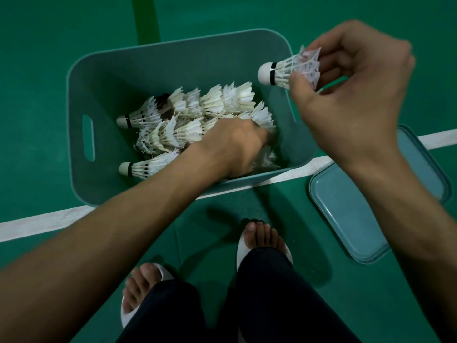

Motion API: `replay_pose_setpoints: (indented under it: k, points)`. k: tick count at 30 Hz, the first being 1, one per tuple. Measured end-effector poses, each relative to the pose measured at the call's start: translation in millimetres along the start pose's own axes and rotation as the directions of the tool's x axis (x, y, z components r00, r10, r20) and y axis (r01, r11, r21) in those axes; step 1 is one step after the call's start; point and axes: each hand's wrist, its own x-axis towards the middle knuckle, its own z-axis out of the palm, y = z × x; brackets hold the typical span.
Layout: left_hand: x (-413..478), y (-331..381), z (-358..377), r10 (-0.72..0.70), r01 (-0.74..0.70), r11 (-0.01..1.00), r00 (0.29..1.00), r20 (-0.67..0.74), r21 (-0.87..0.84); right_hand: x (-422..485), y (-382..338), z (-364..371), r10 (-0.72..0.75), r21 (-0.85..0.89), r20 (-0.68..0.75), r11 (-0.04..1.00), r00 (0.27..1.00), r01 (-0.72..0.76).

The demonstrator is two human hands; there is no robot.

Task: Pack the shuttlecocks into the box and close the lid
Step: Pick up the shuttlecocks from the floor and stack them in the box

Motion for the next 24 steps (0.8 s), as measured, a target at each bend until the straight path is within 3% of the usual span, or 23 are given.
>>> replay_pose_setpoints:
  k: [2, 5, 8, 10, 13, 17, 20, 24]
  points:
    - [-0.5, -1.1, -3.4, -0.021, 0.022, 1.0, 0.999, 0.047, -0.018, 0.8, -0.4, -7.4, 0.027, -0.052, 0.051, 0.998, 0.998, -0.024]
    - [-2.8, -4.9, -11.3, -0.071, 0.079, 0.994, 0.992, 0.106, -0.078, -0.4, -8.5, -17.3, 0.079, -0.198, 0.243, 0.98, 0.967, -0.03]
    - [-7.7, -9.8, -14.4, -0.111, 0.138, 0.974, 0.982, 0.153, -0.18, -11.4, -18.1, -16.5, 0.108, -0.43, 0.422, 0.898, 0.9, 0.094]
    - [-10.8, -12.4, -11.8, -0.102, 0.135, 0.961, 0.985, 0.142, -0.241, -18.4, -18.5, -9.7, 0.153, -0.483, 0.477, 0.869, 0.865, 0.113]
    - [-14.1, -16.2, -11.4, -0.088, 0.113, 0.952, 0.991, 0.099, -0.284, -23.8, -9.1, 7.2, 0.257, -0.498, 0.496, 0.866, 0.829, 0.03]
    - [-18.1, -24.4, -11.9, -0.12, 0.133, 0.921, 0.991, 0.057, -0.365, -25.6, -1.5, 24.4, 0.27, -0.435, 0.457, 0.899, 0.847, -0.052]
    - [-22.7, -30.0, -8.1, -0.14, 0.128, 0.863, 0.99, 0.012, -0.489, -28.8, -3.3, 30.0, 0.286, -0.385, 0.536, 0.92, 0.794, -0.072]
    - [-20.9, -28.7, 0.5, -0.162, 0.109, 0.871, 0.984, -0.069, -0.48, -27.3, -5.3, 30.0, 0.367, -0.392, 0.563, 0.908, 0.741, -0.151]
